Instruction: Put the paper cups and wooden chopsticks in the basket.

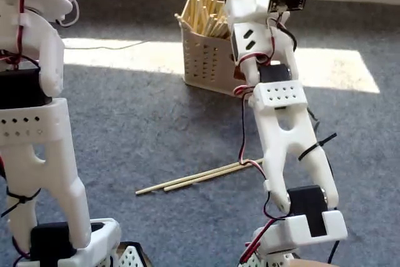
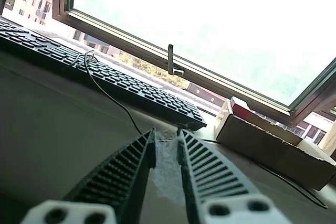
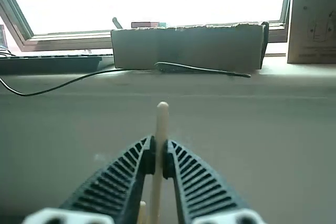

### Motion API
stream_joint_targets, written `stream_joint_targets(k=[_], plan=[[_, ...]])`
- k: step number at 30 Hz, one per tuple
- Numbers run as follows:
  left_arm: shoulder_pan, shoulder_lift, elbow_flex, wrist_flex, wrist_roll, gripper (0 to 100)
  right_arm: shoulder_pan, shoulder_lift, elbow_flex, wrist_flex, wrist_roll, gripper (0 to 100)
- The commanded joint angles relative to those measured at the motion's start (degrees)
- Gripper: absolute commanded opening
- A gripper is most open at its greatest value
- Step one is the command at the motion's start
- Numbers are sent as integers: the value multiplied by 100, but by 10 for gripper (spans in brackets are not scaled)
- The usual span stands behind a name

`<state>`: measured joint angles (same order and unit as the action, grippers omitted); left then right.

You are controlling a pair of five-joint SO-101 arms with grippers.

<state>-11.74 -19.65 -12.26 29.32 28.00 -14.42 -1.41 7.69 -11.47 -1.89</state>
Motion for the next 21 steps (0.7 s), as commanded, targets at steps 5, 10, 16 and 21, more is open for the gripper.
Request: stream_joint_targets(k=[5, 10, 16, 21], plan=[[31, -251, -224, 0, 53, 88, 13, -92, 180, -119, -9, 6], [31, -251, -224, 0, 53, 88, -13, -145, 303, -110, -9, 59], [119, -251, -224, 0, 53, 88, -13, -163, 303, -110, -18, 195], [119, -251, -224, 0, 53, 88, -13, -611, 347, -57, -18, 176]])
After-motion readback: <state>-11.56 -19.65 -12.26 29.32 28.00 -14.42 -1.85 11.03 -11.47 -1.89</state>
